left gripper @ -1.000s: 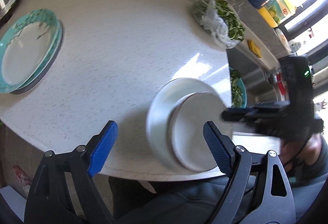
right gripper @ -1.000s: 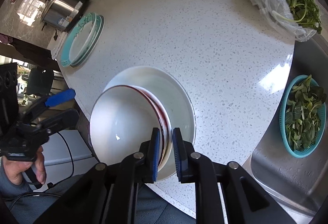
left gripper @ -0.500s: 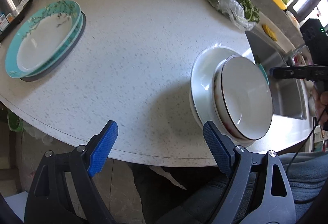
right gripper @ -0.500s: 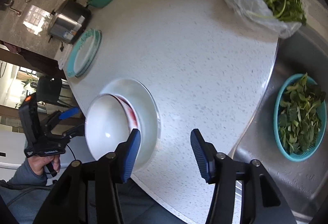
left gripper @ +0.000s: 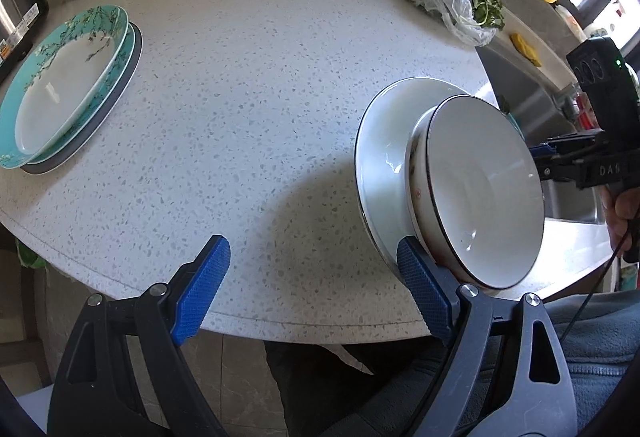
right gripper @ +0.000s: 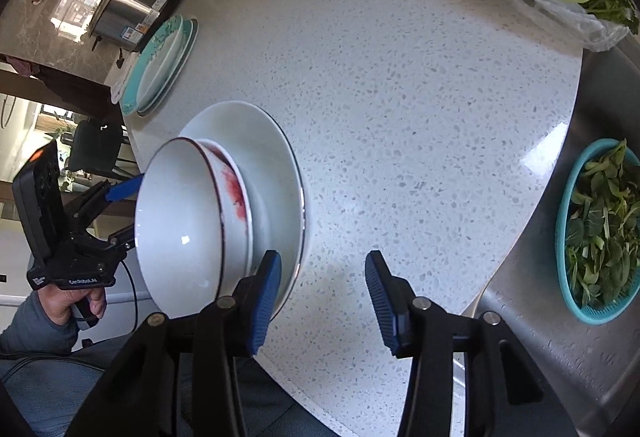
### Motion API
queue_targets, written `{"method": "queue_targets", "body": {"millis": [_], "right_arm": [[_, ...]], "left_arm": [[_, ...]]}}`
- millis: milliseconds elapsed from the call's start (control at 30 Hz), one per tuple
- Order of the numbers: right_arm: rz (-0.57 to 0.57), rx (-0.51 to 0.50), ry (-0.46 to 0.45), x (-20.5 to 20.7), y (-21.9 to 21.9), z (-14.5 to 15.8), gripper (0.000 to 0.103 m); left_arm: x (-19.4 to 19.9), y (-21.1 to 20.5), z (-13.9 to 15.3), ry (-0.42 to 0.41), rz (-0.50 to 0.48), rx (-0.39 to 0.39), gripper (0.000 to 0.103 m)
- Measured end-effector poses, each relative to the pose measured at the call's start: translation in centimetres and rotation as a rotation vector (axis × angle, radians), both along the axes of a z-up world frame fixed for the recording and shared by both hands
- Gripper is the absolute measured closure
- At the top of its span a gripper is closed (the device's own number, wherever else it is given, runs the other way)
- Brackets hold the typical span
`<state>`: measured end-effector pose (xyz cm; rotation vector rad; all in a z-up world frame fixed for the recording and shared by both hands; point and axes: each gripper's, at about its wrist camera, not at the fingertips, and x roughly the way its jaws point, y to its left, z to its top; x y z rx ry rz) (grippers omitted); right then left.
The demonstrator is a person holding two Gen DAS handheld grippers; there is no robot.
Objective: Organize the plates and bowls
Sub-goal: 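Close the right gripper on the white plate rim under the bowls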
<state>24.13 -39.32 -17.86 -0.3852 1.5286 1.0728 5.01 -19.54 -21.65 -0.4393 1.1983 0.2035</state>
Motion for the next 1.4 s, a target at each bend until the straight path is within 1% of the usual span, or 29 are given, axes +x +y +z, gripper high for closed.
{"method": "queue_targets", "body": {"millis": [100,233,300,433,500,567,667,733,767,833,900,967,1000,1133,1200,1267,1400], "right_arm": [[0.014,-0.002,-0.002,-0.2,0.3,-0.5,0.056],[0.008,0.017,0.0,0.2,0.2,-0.6,0.056],[0.014,0.029,-0.013,0.1,0.0,-0.5,0.056],[0.022,0.039,-0.031,-0.2,0.1,-0.3,0.057],[0.007,0.028,-0.031,-0.3,0.1,-0.4,0.056],[-0.008,0.01,-0.031,-0.4,0.3,-0.4,0.056],[-0.029,-0.019,-0.029,-0.3,0.4,-0.5,0.056],[-0.027,-0.026,-0.026,-0.3,0.6,-0.6,0.056],[-0.024,-0.028,-0.02,-0.4,0.7,-0.8,0.057],[-0.019,-0.032,-0.007,-0.7,0.8,-1.3,0.057],[-0.009,-0.024,-0.003,-1.0,0.9,-1.4,0.061],[-0.002,-0.019,0.008,-1.2,1.1,-1.7,0.062],[-0.006,-0.015,0.007,-1.2,1.2,-1.7,0.063],[-0.013,-0.001,0.011,-1.2,1.3,-1.9,0.065],[-0.003,0.007,-0.002,-1.3,1.4,-1.9,0.065],[0.005,0.014,-0.023,-1.4,1.4,-1.8,0.065],[0.012,0.022,-0.032,-1.7,2.1,-2.3,0.065]], "left_arm": [[0.6,-0.1,-0.4,0.007,-0.003,0.005,0.016],[0.9,0.4,-0.8,-0.002,0.013,-0.026,0.016],[1.2,0.6,-1.1,-0.001,0.008,-0.036,0.013],[1.5,0.6,-1.1,0.002,0.0,-0.014,0.012],[1.7,0.4,-0.9,0.013,0.002,0.005,0.013],[2.0,0.3,-0.8,0.032,0.021,0.002,0.014],[2.0,0.6,-1.0,0.063,0.068,-0.034,0.014],[2.0,0.8,-1.2,0.061,0.082,-0.049,0.014],[2.1,1.0,-1.4,0.056,0.092,-0.069,0.014],[1.9,1.3,-1.8,0.05,0.105,-0.104,0.018],[2.2,1.2,-1.9,0.039,0.096,-0.121,0.034],[3.0,0.4,-2.2,0.034,0.058,-0.118,0.043],[3.2,0.1,-2.4,0.034,0.05,-0.114,0.046],[3.9,-0.2,-3.2,0.028,0.045,-0.145,0.052],[4.3,-0.4,-3.4,0.02,0.033,-0.144,0.055],[4.6,-0.5,-3.5,0.007,0.026,-0.137,0.055],[4.9,0.0,-3.9,-0.014,0.024,-0.143,0.055]]}}
